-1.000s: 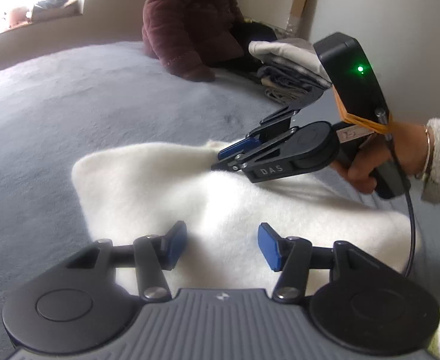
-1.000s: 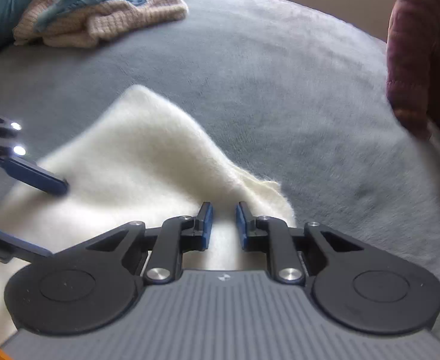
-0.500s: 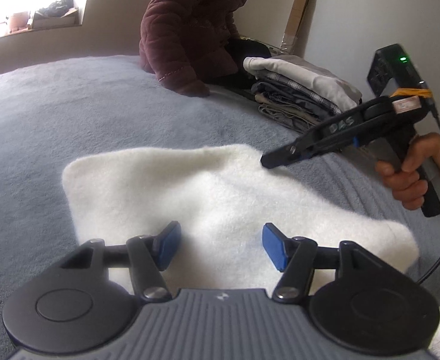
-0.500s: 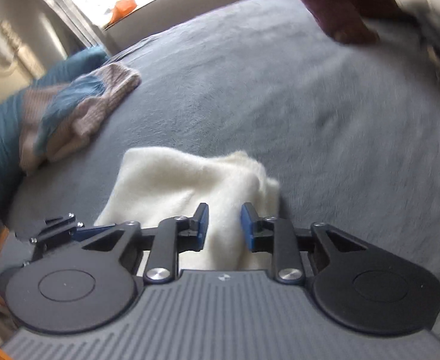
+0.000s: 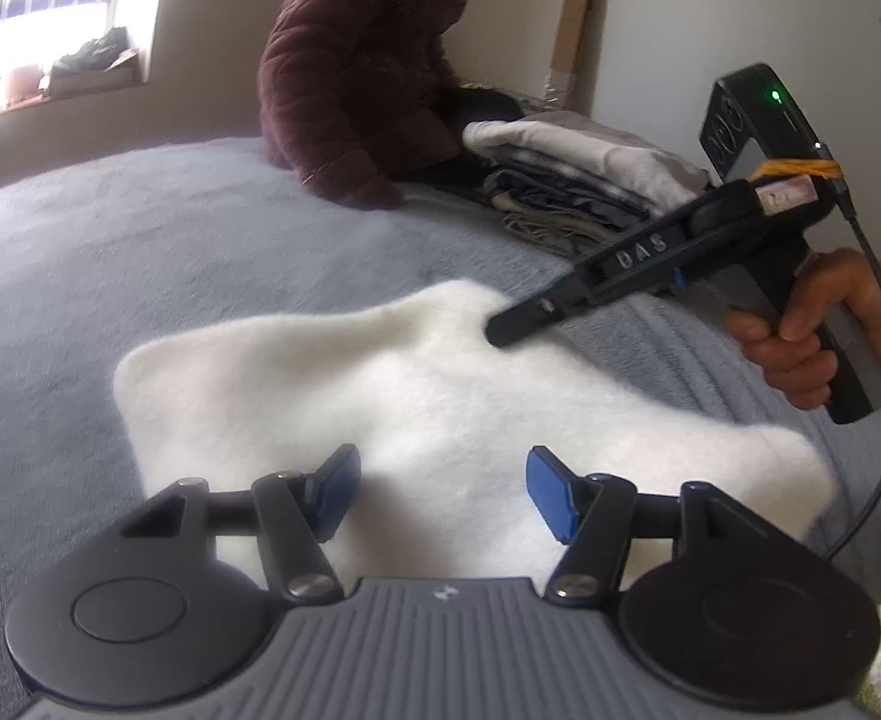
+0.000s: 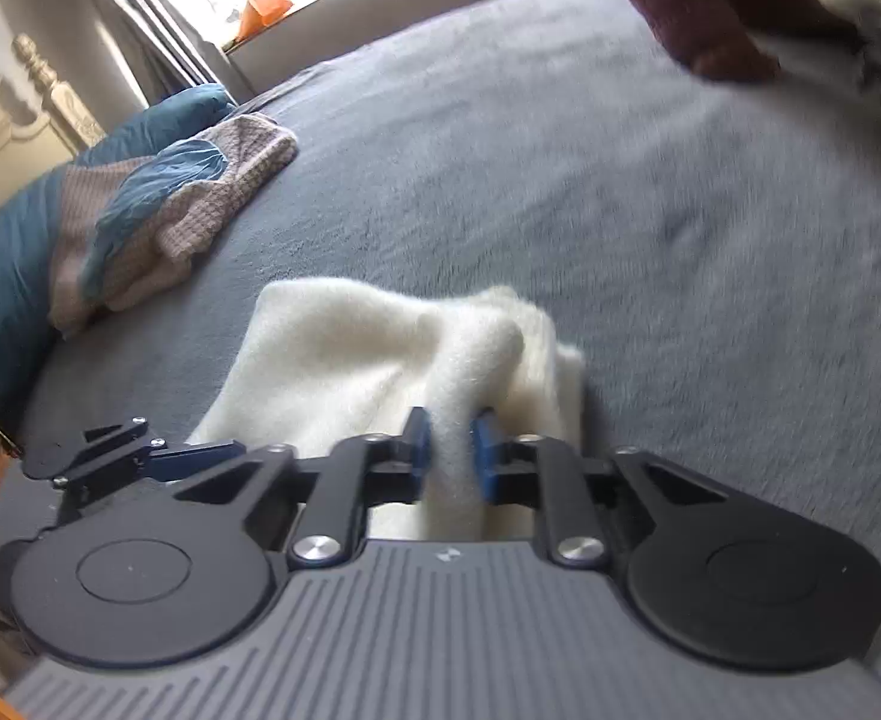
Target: Fold clothes
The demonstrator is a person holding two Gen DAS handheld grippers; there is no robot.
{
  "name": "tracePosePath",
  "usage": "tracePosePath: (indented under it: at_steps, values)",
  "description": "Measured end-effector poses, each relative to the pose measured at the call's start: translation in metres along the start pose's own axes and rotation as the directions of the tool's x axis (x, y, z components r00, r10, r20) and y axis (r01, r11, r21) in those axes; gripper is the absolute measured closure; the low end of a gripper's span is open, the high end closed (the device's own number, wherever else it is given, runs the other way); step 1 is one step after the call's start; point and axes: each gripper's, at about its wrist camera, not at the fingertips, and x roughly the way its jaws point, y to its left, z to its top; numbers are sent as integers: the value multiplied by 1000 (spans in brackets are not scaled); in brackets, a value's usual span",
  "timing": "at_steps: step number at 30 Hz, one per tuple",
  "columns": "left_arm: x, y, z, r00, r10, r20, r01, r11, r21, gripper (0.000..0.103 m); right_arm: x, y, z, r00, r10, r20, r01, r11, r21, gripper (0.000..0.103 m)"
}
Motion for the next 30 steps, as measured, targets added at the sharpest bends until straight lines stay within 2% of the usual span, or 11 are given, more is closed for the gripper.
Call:
tracePosePath:
  at_steps: [5,9,12,14,16,18,20,22,23,26,30]
  values:
    - [9,-16,-6,1000,3,-19,-2,997,72,42,-6,14,3,997,-3,76,14,989,-147,93]
    - [15,-24,-8,1000,18,-19,-16,995,98,41,22,-6,-9,995,-95,10,95,973,-211,91]
    - [16,-25,-7,1000,19,-19,-18,996,87,40,4,-10,0,996,-82,40,87,986,-141,88]
    - [17,-24,-6,1000,19,-22,-17,997,76,40,-23,3,4,993,-90,70,103,975,-197,87]
    - [17,-24,-6,1000,19,-22,-17,997,72,40,-52,21,6,997,-40,61,56,955,-290,85]
    - [17,-24,-6,1000,20,-21,-18,997,72,40,-77,45,-2,998,66,-4,-62,906,-419,85]
    - [17,-25,-7,1000,23,-20,-21,997,71,40,-85,64,-18,987,99,-124,-150,841,-519,88]
    - [18,-26,-7,1000,22,-23,-20,997,73,40,-73,71,-43,969,16,-245,-165,782,-601,88]
    - [18,-28,-7,1000,17,-26,-15,997,80,40,-66,69,-54,962,-31,-271,-154,757,-634,87]
    - [17,-37,-9,999,31,-20,-29,992,127,39,-47,62,-83,940,-169,-298,-107,683,-722,85]
    - [16,-34,-9,999,34,-24,-31,994,103,39,-58,76,-74,943,-193,-269,-85,644,-760,85]
